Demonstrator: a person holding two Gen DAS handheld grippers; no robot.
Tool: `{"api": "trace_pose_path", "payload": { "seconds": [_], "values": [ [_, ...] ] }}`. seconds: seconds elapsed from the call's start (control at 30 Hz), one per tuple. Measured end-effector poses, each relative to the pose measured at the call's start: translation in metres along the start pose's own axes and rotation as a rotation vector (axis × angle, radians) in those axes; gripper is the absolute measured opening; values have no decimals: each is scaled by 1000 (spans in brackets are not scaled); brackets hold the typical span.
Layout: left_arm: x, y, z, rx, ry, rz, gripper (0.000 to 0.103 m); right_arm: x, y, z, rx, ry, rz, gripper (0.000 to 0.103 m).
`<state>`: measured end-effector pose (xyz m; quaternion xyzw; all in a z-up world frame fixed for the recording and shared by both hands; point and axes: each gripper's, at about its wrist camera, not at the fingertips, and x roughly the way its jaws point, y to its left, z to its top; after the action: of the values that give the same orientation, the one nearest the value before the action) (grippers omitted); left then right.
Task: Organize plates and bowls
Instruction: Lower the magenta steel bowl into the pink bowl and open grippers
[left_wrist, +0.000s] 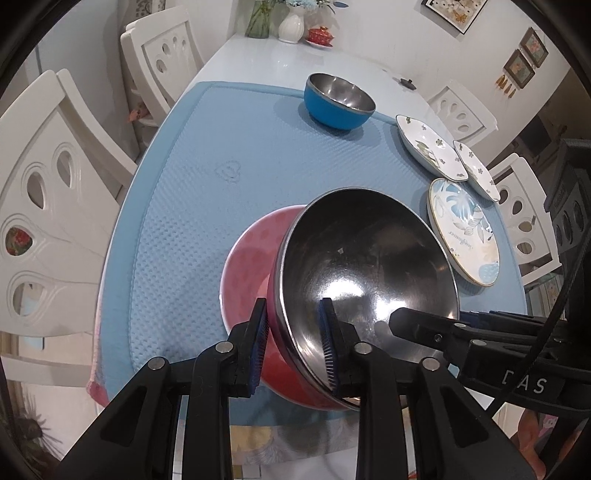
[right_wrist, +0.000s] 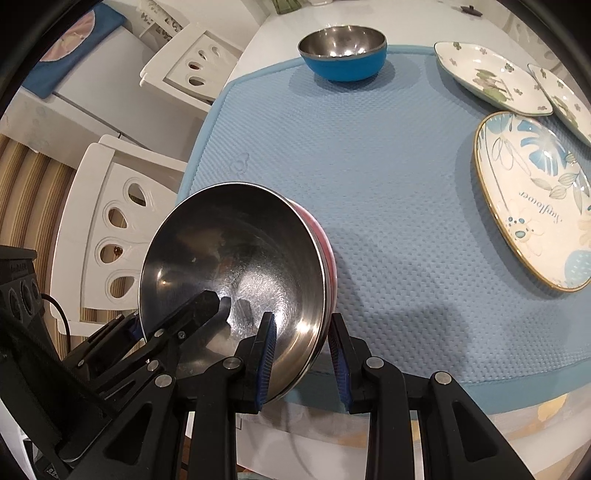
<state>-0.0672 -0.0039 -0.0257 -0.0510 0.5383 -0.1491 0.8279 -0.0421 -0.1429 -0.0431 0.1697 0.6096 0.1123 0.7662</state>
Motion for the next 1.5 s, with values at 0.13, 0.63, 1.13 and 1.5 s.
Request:
{"api": "trace_pose_path", "payload": {
  "seconds": [0.13, 0.63, 1.13, 1.5],
  "values": [
    [2, 6, 1, -26, 0, 42, 38, -1, -1, -1, -2, -5, 4, 28],
    [9, 40, -7, -129, 26, 39, 41, 1, 2, 1, 7, 20, 11, 28],
    [-7, 32, 13, -98, -19, 29, 41, -9, -3, 13, 19, 49, 20, 28],
    [-18, 25, 41, -71, -49, 6, 41, -32, -3, 35, 40, 24, 38, 28]
  ]
}}
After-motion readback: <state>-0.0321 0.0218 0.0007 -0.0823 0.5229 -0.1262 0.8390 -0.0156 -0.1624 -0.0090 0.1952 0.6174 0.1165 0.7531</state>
